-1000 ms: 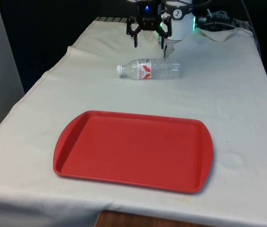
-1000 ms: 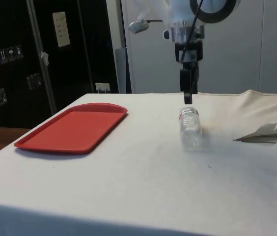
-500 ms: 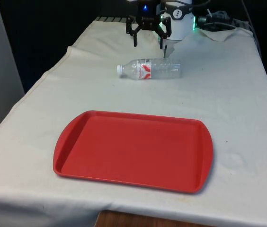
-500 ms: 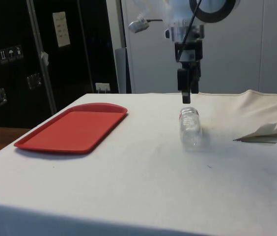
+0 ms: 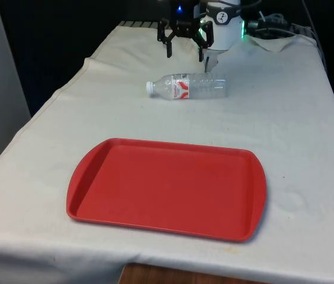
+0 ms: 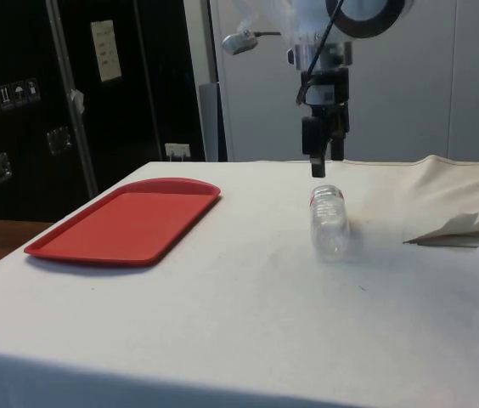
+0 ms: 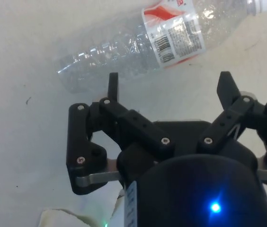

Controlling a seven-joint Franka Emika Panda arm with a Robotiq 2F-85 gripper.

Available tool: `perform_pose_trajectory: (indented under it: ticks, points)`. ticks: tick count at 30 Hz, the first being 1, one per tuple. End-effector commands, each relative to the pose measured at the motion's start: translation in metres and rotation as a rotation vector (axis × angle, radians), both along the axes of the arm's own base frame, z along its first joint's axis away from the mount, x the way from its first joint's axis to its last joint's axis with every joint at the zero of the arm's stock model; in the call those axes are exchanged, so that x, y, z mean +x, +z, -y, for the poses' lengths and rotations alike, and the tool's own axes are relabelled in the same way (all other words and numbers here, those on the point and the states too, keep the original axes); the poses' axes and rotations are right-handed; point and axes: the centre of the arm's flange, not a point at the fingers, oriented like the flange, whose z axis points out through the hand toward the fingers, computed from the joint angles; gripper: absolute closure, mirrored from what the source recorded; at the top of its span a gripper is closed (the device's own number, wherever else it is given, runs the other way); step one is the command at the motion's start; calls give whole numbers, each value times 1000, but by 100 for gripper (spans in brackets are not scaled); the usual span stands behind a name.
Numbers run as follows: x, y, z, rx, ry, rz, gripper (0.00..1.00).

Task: Place the bottle upright on the tray.

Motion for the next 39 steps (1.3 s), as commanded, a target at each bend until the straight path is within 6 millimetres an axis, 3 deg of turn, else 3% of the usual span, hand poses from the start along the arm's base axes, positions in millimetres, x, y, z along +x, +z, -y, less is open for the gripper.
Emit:
perform_pose_trajectory:
  ticks: [1, 39]
  points:
    - [1, 0, 0, 5, -16, 2, 0]
    - [4, 4, 7, 45, -225, 16, 0]
